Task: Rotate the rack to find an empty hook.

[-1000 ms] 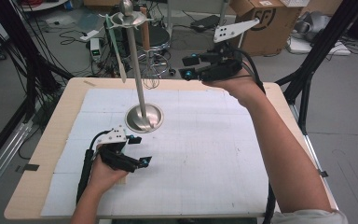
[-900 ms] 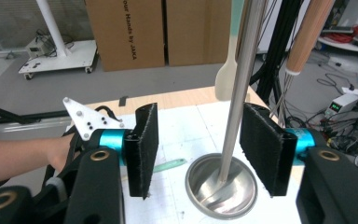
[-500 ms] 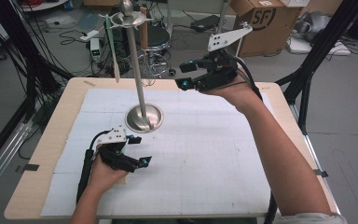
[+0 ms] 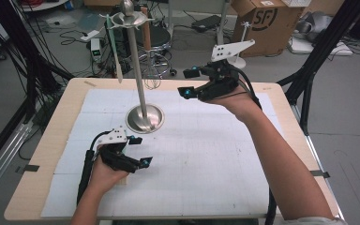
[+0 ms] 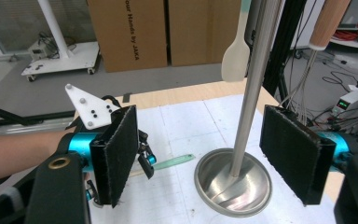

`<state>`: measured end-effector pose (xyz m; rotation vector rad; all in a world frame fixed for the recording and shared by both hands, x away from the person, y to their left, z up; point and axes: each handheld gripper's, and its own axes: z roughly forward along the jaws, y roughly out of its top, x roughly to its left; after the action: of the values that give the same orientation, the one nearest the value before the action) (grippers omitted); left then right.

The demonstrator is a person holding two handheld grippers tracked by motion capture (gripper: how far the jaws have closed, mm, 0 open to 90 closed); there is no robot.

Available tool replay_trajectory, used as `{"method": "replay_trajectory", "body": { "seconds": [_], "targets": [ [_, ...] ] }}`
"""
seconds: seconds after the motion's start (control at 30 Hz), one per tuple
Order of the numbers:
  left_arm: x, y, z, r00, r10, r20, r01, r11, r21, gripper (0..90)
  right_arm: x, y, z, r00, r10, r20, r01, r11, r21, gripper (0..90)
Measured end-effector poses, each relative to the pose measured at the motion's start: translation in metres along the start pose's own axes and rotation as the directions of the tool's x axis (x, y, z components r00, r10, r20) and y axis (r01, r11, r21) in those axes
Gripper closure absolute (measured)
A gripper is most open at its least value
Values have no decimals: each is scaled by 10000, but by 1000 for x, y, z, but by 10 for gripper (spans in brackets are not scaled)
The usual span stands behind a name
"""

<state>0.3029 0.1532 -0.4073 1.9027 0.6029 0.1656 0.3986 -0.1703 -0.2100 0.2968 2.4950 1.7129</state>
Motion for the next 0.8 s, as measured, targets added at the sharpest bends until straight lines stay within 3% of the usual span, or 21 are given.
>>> {"method": "replay_trajectory", "body": {
  "seconds": [0.43,0.8],
  "targets": [
    [-1,0,0,10000,-61,6,61,10000,0,131,0,-35,-3,9982,588,-134,-588,9983,4,247],
    [-1,0,1,10000,-26,-26,26,10000,35,130,2,-53,-7,9975,698,-86,-698,9976,-16,219]
  ]
}}
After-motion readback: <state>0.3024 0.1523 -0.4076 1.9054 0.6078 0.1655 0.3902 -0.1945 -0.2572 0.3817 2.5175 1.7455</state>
